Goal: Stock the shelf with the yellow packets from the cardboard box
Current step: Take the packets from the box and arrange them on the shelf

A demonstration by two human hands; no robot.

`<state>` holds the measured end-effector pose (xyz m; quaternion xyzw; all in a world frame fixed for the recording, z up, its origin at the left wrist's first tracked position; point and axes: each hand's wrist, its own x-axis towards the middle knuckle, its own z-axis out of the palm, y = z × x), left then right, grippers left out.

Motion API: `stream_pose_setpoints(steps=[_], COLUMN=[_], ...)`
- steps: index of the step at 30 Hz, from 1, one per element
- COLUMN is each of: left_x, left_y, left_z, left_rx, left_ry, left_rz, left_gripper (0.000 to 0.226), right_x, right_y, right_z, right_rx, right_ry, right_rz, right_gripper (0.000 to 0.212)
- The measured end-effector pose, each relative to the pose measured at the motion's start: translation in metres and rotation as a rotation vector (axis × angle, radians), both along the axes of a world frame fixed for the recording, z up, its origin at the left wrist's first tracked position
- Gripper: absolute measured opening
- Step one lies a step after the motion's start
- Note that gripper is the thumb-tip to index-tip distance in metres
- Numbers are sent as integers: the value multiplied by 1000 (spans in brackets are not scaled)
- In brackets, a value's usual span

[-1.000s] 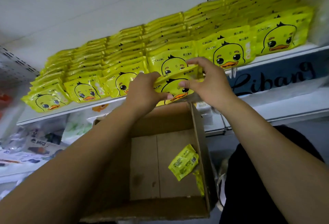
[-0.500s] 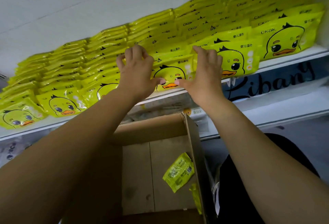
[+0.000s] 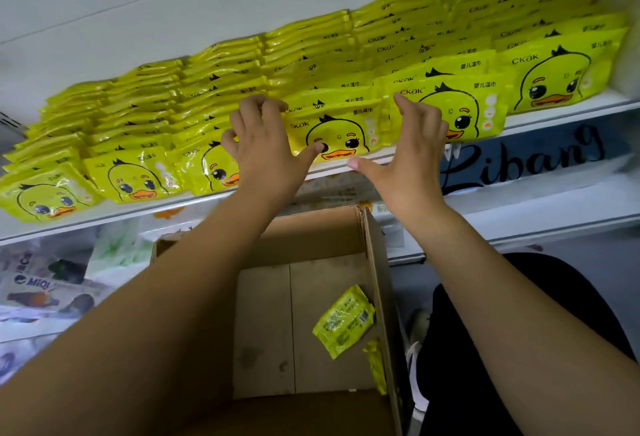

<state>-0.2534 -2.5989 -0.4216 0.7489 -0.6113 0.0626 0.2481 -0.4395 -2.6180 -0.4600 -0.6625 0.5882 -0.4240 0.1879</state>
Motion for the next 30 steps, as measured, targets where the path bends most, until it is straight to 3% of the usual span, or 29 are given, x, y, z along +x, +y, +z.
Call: stream_pose_setpoints(steps=[4, 8, 10, 13, 16, 21, 24, 30], left_x=[-9, -2, 7, 24, 45, 65, 61, 67], left_y=[51, 123, 164, 224, 272, 326, 325, 324], left_z=[-22, -47, -59, -78, -94, -125, -126, -133], left_rx=[-110, 86, 205, 426, 648, 539, 436, 417], left_ry=[165, 292, 364, 399, 263, 163, 157, 159], left_rz=[65, 165, 187, 169, 204, 283, 322, 346], left_gripper=[61, 46, 36, 30, 39, 50, 53, 42], right_x=[4, 24, 37, 58, 80, 106, 107, 123], right_y=[49, 95, 105, 109, 112, 122, 116, 112], right_z=[-4, -17, -29, -56, -96, -165, -191, -239], right_rx=[10, 269, 450, 627, 780, 840, 831, 729], right_ry=[-138, -95, 15, 354, 676, 1138, 1231, 1361], right_rz=[35, 293, 447, 733, 913, 997, 975, 994], right_gripper=[76, 52, 46, 47, 51, 60, 66, 80])
